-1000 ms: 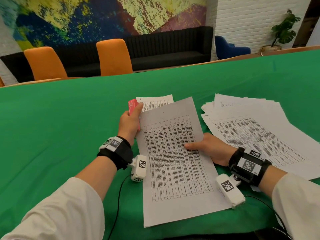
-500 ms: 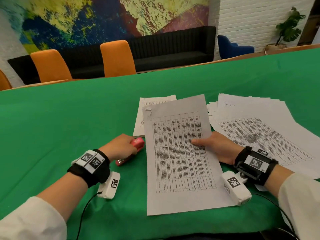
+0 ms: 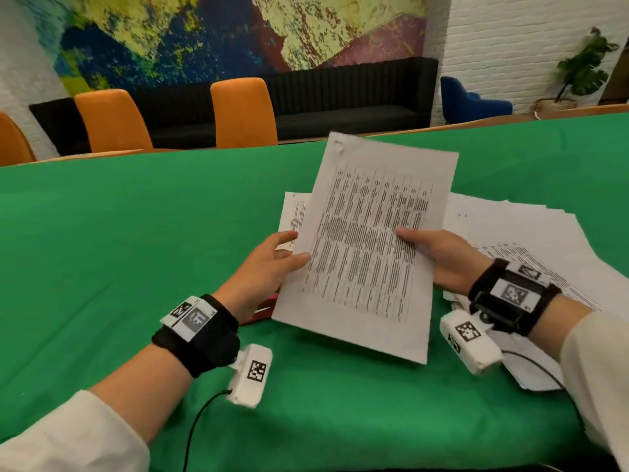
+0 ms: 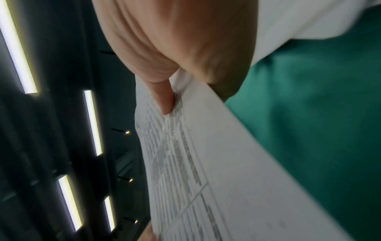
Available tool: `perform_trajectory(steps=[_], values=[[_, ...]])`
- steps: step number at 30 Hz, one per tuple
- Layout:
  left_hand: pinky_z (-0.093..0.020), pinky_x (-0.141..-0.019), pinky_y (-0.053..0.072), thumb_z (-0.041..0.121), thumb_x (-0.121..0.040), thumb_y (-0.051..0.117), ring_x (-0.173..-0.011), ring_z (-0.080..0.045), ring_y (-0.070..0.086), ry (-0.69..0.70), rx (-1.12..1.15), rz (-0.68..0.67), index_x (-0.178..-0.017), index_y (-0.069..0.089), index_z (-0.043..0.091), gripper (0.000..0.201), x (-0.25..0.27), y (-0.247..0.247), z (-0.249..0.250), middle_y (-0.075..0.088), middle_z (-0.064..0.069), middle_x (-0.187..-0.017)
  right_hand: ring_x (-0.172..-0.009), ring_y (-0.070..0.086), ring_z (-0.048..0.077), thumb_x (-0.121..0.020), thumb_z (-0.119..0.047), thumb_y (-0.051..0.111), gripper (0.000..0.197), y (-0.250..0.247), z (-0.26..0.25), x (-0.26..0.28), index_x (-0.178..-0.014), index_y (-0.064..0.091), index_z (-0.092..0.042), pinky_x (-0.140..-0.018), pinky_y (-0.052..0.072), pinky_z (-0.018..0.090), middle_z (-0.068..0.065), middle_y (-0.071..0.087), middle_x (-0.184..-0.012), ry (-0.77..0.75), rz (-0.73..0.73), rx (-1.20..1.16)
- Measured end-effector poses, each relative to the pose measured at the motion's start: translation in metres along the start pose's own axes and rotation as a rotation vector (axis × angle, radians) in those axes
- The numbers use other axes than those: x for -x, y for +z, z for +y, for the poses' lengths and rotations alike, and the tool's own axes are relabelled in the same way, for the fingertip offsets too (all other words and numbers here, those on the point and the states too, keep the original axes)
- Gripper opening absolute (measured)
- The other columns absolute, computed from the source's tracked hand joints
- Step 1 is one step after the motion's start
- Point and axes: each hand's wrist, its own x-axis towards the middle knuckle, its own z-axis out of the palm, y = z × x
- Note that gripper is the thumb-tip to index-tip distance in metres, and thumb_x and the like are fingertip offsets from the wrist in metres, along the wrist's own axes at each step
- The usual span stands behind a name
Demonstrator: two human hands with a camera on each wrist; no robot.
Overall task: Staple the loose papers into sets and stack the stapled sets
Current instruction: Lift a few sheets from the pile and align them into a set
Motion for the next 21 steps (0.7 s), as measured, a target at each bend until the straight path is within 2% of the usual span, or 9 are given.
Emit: perform_trajectory(steps=[2, 4, 6, 9, 12, 15, 18, 21], values=[[-0.044, -0.091, 0.061, 0.009, -0.102, 0.062, -0.106, -0.022, 0.075, 0.044, 0.020, 0.023, -0.141, 0.050, 0.025, 0.044, -0.005, 0.004, 0.001, 0.075, -0.002, -0.125, -0.118, 0.070, 0.034, -0.105, -0.010, 0.052, 0.032, 0.009, -0.021, -0.011, -0.136, 0.061, -0.013, -0.096, 0.059, 0.053, 0.014, 0.072, -0.129, -0.056, -0.002, -0.009], [-0.046, -0.097, 0.059, 0.000, -0.101, 0.059, -0.111, -0.022, 0.073, 0.101, 0.000, 0.112, -0.140, 0.053, 0.019, 0.044, -0.019, 0.003, 0.005, 0.073, -0.002, -0.128, -0.117, 0.071, 0.033, -0.104, -0.010, 0.056, 0.032, 0.017, -0.038, -0.025, -0.135, 0.062, -0.012, -0.097, 0.058, 0.054, 0.013, 0.073, -0.128, -0.088, 0.032, -0.002], [-0.044, -0.100, 0.057, -0.003, -0.099, 0.058, -0.113, -0.022, 0.071, 0.129, -0.013, 0.195, -0.137, 0.057, 0.013, 0.041, -0.037, 0.000, 0.013, 0.071, -0.003, -0.130, -0.107, 0.075, 0.029, -0.102, -0.012, 0.062, 0.032, 0.024, -0.050, -0.037, -0.133, 0.063, -0.011, -0.086, 0.063, 0.048, 0.012, 0.075, -0.123, -0.107, 0.087, 0.042], [-0.034, -0.092, 0.054, -0.007, -0.099, 0.056, -0.111, -0.023, 0.067, 0.121, -0.010, 0.310, -0.132, 0.060, 0.009, 0.037, -0.065, -0.012, 0.025, 0.067, -0.004, -0.130, -0.091, 0.077, 0.024, -0.100, -0.011, 0.066, 0.028, 0.029, -0.054, -0.050, -0.127, 0.065, -0.006, -0.070, 0.066, 0.038, 0.013, 0.077, -0.116, -0.035, 0.107, 0.199], [-0.033, -0.087, 0.050, -0.009, -0.100, 0.053, -0.107, -0.025, 0.064, 0.043, -0.032, 0.370, -0.135, 0.060, 0.004, 0.038, -0.091, -0.028, 0.026, 0.065, -0.006, -0.127, -0.074, 0.076, 0.021, -0.097, -0.002, 0.067, 0.020, 0.025, -0.044, -0.061, -0.117, 0.067, -0.002, -0.059, 0.063, 0.035, 0.010, 0.078, -0.099, 0.064, 0.125, 0.311], [-0.034, -0.087, 0.048, -0.012, -0.101, 0.051, -0.095, -0.027, 0.063, -0.065, -0.068, 0.338, -0.123, 0.061, 0.004, 0.029, -0.110, -0.036, 0.016, 0.064, -0.012, -0.119, -0.074, 0.075, 0.021, -0.095, -0.002, 0.070, 0.022, 0.021, -0.029, -0.076, -0.117, 0.069, 0.001, -0.060, 0.063, 0.037, 0.013, 0.076, -0.102, 0.120, 0.169, 0.335], [-0.037, -0.087, 0.050, -0.012, -0.099, 0.054, -0.100, -0.032, 0.061, -0.158, -0.124, 0.314, -0.118, 0.060, 0.002, 0.024, -0.129, -0.039, 0.002, 0.064, -0.016, -0.118, -0.076, 0.076, 0.023, -0.097, -0.009, 0.070, 0.015, 0.023, -0.015, -0.088, -0.109, 0.070, 0.000, -0.059, 0.063, 0.037, 0.015, 0.075, -0.101, 0.161, 0.205, 0.338], [-0.047, -0.098, 0.056, -0.002, -0.095, 0.065, -0.110, -0.040, 0.068, -0.229, -0.287, 0.324, -0.120, 0.064, -0.005, 0.025, -0.147, -0.043, -0.007, 0.068, -0.024, -0.125, -0.073, 0.075, 0.022, -0.091, -0.002, 0.074, 0.014, 0.022, -0.005, -0.098, -0.104, 0.068, 0.000, -0.057, 0.062, 0.035, 0.016, 0.075, -0.098, 0.158, 0.230, 0.388]])
